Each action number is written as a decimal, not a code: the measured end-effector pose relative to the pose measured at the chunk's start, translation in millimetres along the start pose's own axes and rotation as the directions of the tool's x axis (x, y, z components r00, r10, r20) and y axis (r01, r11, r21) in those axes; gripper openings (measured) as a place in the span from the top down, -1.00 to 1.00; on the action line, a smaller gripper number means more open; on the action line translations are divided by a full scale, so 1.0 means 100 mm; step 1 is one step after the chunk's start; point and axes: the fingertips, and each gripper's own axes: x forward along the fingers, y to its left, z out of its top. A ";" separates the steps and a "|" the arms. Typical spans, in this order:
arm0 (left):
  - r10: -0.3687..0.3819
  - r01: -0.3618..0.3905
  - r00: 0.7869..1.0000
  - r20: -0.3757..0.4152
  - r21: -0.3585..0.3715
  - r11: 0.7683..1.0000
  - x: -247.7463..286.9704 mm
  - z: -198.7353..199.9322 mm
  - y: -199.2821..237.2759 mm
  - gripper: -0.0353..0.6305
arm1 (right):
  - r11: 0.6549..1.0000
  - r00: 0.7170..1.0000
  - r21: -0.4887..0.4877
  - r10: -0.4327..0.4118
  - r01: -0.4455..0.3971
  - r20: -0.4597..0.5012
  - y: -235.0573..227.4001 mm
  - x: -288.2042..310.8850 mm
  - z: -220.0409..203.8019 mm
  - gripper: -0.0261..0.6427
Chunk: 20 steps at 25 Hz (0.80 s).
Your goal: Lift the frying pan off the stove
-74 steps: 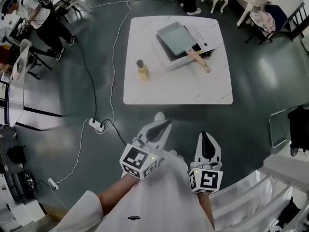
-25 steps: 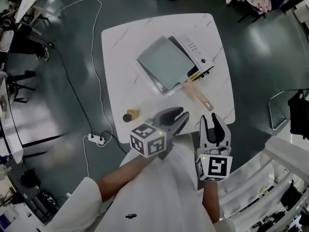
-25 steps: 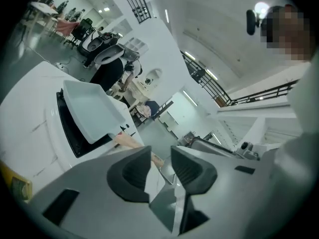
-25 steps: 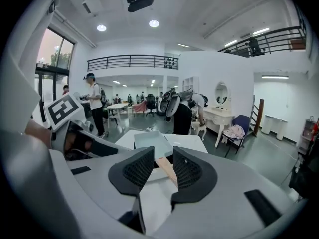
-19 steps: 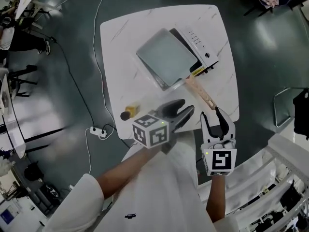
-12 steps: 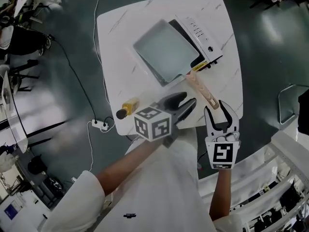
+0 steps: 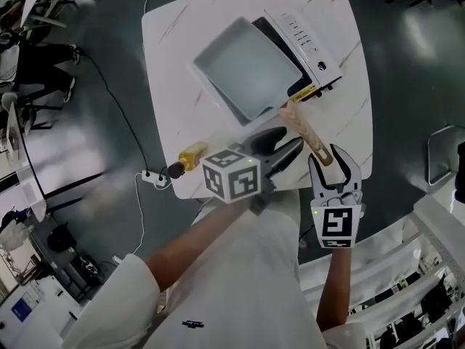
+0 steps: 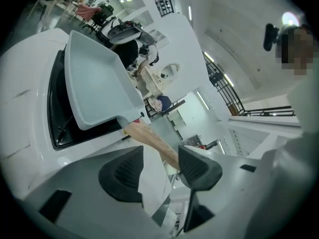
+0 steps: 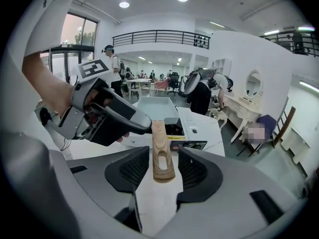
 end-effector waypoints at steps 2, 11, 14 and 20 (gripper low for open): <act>-0.006 0.006 1.000 -0.001 -0.029 1.000 0.05 -0.01 0.02 0.28 | 1.000 1.000 0.001 0.008 -0.008 0.005 -0.01 0.04 -0.01 0.41; -0.025 0.028 0.999 0.029 -0.090 0.996 0.21 0.03 0.10 0.26 | 0.998 0.998 -0.019 0.055 -0.055 0.013 0.05 0.15 -0.03 0.56; -0.037 0.041 0.999 0.039 -0.118 0.992 0.26 0.06 0.13 0.25 | 0.997 0.997 -0.021 0.077 -0.077 0.007 0.06 0.17 -0.03 0.57; -0.053 0.063 0.996 0.065 -0.155 0.986 0.29 0.09 0.17 0.26 | 0.997 0.997 -0.020 0.080 -0.080 0.000 0.07 0.16 -0.03 0.57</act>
